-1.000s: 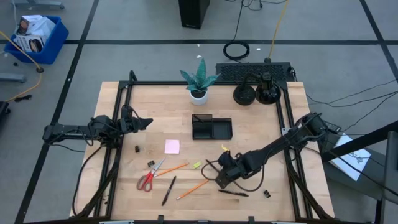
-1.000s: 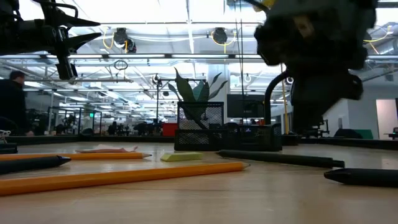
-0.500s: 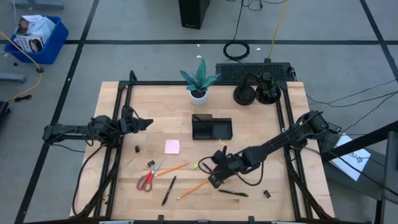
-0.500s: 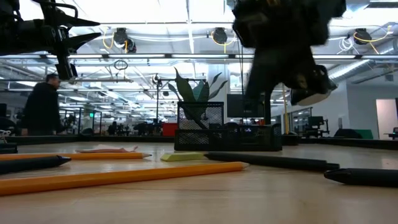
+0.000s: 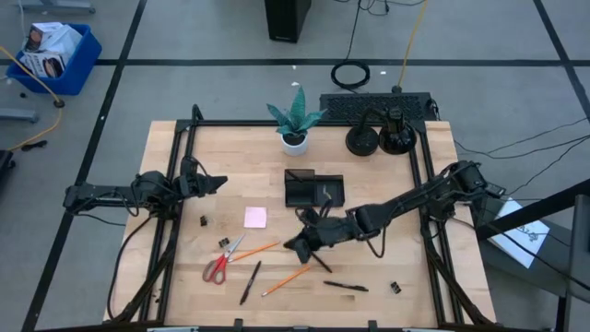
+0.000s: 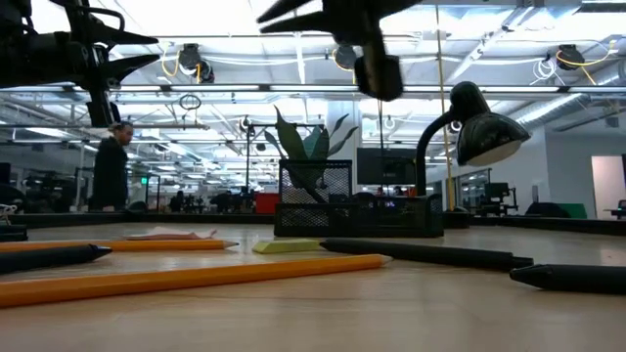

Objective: Pick and place office supplies into organizer
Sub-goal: Put the black pen into the black desk organizer

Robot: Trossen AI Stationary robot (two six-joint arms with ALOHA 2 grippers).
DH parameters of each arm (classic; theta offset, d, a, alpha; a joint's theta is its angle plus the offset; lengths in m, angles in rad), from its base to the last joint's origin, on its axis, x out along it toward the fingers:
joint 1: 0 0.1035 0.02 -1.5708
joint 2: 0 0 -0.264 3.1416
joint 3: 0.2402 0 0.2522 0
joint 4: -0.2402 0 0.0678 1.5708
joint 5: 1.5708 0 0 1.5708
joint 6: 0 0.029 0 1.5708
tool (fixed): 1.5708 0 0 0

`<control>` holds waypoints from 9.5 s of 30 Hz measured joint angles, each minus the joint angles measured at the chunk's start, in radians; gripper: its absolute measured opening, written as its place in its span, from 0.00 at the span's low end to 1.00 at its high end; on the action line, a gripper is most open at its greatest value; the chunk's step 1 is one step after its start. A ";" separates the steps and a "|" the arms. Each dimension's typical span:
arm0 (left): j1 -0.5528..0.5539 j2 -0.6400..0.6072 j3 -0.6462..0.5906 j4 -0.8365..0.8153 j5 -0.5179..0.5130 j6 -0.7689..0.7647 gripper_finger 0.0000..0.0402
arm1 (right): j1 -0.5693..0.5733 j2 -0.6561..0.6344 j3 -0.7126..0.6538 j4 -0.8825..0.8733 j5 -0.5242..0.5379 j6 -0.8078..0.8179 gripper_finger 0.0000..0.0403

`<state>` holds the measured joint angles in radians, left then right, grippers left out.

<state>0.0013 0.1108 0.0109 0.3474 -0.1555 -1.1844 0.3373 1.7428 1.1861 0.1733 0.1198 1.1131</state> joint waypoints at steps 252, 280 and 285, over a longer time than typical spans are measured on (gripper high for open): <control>-0.004 0.069 0.000 -0.105 -0.183 1.053 0.21 | -0.027 -0.141 -0.279 0.704 0.373 0.712 0.04; -0.090 0.821 0.233 0.207 -0.232 1.625 0.21 | -0.038 -0.141 -0.224 0.539 0.270 1.027 0.04; -0.107 0.883 0.315 0.210 -0.234 1.695 0.21 | -0.037 -0.141 -0.224 0.540 0.270 1.033 0.04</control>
<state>-0.1056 0.9937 0.3263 0.5577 -0.3891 0.5108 0.3000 1.6016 0.9619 0.7132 0.3901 2.1464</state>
